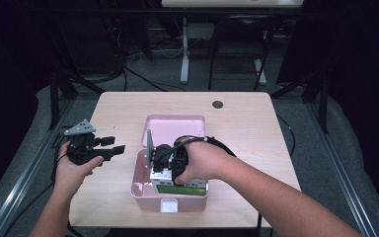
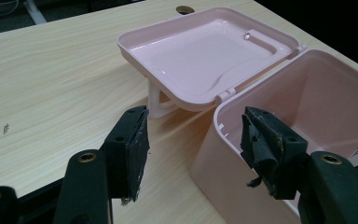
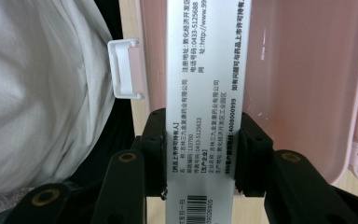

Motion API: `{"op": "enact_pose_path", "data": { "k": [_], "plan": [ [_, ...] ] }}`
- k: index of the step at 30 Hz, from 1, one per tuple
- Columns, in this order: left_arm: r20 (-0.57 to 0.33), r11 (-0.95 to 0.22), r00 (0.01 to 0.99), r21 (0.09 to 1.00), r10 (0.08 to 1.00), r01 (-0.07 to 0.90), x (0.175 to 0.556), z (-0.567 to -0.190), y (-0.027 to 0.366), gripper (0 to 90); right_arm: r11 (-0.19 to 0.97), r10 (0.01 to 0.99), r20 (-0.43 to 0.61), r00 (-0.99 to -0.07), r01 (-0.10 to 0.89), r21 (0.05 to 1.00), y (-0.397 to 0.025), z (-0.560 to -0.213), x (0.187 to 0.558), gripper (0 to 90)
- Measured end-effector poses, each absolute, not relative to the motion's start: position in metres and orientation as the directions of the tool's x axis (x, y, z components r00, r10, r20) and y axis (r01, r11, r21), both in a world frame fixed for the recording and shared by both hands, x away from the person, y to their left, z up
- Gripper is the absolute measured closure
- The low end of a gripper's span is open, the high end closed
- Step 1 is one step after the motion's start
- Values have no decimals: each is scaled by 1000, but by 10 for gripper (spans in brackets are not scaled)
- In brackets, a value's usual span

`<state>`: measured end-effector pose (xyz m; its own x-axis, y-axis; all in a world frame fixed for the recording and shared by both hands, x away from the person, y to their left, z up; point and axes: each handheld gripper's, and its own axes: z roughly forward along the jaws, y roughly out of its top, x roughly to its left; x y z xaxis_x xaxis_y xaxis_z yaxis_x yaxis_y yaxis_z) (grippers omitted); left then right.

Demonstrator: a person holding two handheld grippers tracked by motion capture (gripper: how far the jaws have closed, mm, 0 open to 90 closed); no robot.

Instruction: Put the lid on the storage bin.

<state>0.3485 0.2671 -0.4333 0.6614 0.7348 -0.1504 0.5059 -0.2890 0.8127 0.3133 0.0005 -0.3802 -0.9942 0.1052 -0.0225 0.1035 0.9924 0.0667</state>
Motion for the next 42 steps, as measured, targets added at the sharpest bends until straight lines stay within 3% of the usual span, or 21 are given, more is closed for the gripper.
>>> {"op": "enact_pose_path", "data": {
  "k": [42],
  "plan": [
    [-153, -287, 659, 811, 736, 509, 349, -435, 266, 412, 994, 94, 32, -995, 96, 49, -4, -445, 325, 614]
  ]
}}
